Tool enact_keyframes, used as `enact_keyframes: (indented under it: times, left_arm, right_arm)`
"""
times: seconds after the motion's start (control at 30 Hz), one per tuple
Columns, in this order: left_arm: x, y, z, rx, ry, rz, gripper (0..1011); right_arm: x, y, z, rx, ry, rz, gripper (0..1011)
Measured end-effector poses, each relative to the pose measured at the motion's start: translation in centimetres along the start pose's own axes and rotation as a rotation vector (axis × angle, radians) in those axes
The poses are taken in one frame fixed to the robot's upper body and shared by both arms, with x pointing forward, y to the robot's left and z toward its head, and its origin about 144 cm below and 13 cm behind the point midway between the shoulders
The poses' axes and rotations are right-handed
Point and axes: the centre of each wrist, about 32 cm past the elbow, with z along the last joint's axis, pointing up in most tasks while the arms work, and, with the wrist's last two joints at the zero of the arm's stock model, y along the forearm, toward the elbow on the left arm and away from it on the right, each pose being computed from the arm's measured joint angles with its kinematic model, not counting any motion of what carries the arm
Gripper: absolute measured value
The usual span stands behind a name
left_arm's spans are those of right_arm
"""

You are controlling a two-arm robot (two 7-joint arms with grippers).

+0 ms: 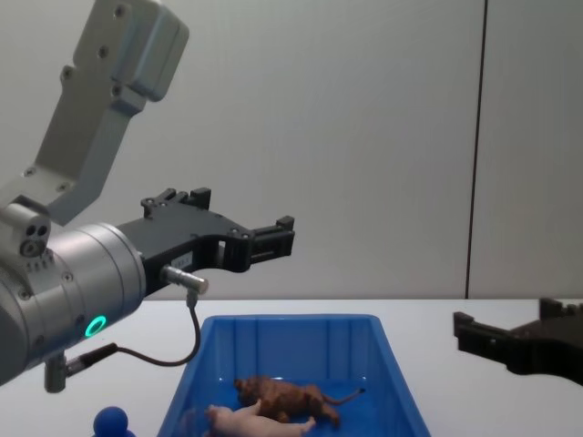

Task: Pick up the two dolls from the table and place them into the box.

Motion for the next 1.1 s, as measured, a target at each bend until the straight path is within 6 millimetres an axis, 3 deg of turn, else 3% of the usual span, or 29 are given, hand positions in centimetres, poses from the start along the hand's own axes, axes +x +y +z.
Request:
enact_keyframes:
  times: [0.43,1.1]
  left_arm:
    - [0.3,0.5,0.0,0.014,0.008,0.014,1001]
    - [2.4,3.3,-0.4,0.136,0.051,0.071,1001]
  right_arm:
    - [0.2,-1.0,-0.3,0.003,-0.004,-0.057,1001]
    - [0.3,-1.5,-0.4,0.005,-0.006,-0.083,1001]
